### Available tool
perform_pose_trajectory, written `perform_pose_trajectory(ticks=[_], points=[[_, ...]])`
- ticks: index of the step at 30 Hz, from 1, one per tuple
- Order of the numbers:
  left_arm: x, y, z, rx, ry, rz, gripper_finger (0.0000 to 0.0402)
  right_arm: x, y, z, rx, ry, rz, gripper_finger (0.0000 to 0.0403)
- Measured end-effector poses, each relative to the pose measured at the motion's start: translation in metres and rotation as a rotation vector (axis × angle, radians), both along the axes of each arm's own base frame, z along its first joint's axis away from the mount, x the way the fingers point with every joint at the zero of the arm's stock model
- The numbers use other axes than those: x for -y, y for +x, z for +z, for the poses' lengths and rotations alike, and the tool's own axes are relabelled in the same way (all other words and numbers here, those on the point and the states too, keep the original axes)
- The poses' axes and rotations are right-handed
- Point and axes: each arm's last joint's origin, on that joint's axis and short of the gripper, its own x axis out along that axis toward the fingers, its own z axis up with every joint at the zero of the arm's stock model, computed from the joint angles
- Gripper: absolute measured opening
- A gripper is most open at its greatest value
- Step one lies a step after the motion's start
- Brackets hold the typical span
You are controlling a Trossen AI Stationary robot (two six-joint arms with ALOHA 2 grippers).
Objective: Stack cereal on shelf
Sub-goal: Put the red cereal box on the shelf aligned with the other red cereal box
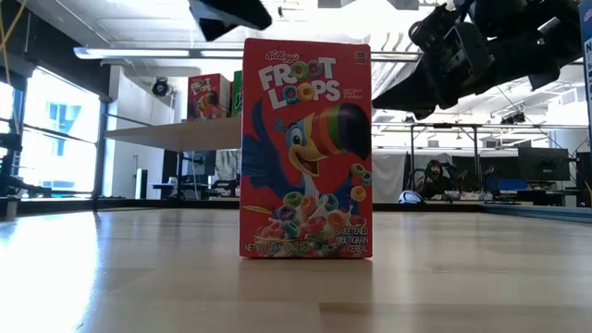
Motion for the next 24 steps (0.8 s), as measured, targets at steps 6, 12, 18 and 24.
perform_pose_trajectory(ticks=[6, 12, 18, 24], points=[[0.018, 0.022, 0.002, -0.084, 0.067, 0.070, 0.0239, -0.006, 0.000, 0.000, -0.001, -0.003, 0.022, 0.0001], [0.026, 0.038, -0.007, -0.183, 0.096, 0.102, 0.0255, -0.010, 0.000, 0.000, 0.000, -0.008, 0.012, 0.0001], [0.033, 0.038, -0.009, -0.224, 0.143, 0.105, 0.0256, -0.013, -0.001, 0.001, 0.007, 0.003, 0.003, 0.0001], [0.039, 0.035, -0.008, -0.218, 0.141, 0.117, 0.0256, -0.014, -0.001, 0.001, 0.011, 0.001, -0.015, 0.0001]])
